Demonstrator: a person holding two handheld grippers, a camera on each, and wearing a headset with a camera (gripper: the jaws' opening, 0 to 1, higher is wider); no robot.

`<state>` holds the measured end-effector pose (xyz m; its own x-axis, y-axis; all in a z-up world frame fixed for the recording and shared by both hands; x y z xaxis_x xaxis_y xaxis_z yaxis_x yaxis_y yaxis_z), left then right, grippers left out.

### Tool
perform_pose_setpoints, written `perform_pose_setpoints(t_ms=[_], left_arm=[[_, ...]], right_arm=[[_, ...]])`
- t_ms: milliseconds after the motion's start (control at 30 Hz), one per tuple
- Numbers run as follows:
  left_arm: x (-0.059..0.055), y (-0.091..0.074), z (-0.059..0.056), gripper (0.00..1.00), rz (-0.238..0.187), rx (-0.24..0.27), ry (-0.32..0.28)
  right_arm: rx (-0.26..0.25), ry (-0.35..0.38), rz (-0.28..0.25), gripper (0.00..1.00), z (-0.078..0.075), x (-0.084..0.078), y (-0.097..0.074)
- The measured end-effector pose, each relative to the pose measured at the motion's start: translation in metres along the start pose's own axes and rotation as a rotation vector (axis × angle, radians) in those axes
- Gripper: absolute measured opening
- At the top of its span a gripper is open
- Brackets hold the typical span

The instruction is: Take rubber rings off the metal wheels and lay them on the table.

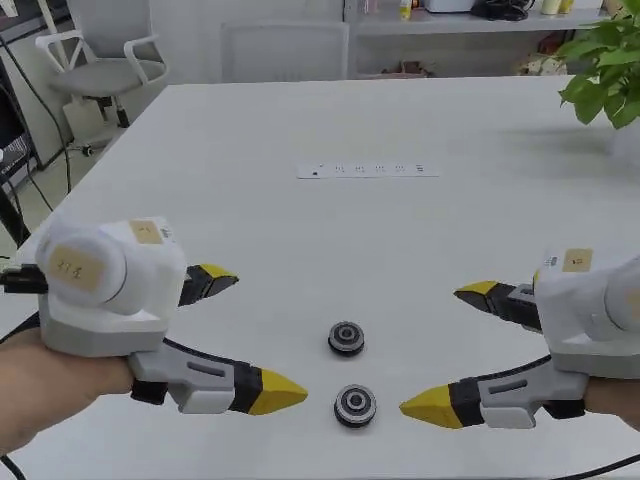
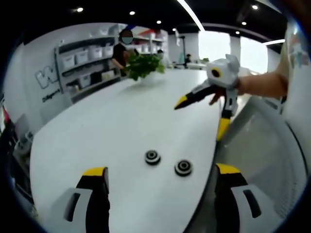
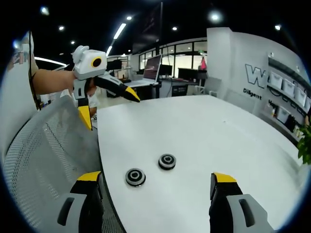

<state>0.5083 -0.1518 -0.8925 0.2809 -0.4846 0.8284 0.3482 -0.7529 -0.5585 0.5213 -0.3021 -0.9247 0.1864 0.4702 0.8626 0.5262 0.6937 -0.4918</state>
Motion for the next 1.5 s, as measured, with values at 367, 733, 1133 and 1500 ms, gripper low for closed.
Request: perform_pose_setpoints(t_ms=[367, 733, 1133, 1500], left_arm=[[-0.013, 0.022, -0.003, 0.82, 0.044, -0.071, 0.004], [-0.018, 0.043, -0.009, 0.72, 0.068, -0.141, 0.015], [-0.026, 0.061, -0.013, 0.62, 0.098, -0.175, 0.021], [-0.029, 0.076, -0.022, 0.52, 0.116, -0.22, 0.048]], right_arm=[[0.063, -0.037, 0.001, 0.75, 0.008, -0.013, 0.016], [0.112, -0.069, 0.002, 0.66, 0.018, -0.025, 0.027], [0.154, -0.078, -0.014, 0.52, 0.024, -0.028, 0.038], [0.196, -0.102, 0.004, 0.46, 0.035, -0.036, 0.049]])
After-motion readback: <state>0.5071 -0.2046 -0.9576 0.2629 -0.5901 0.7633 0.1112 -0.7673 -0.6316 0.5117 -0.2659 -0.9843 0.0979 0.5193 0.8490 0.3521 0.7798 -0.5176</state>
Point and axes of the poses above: the centre of the closed fingertips' face, and the gripper's own axes: y roughly forward along the fingers, z roughly to its left, x roughly out of its top, the point moved 2 cm from there along -y, roughly backward along the fingers, and after that the axes turned 10 degrees about -x, right-handed, at the moved point
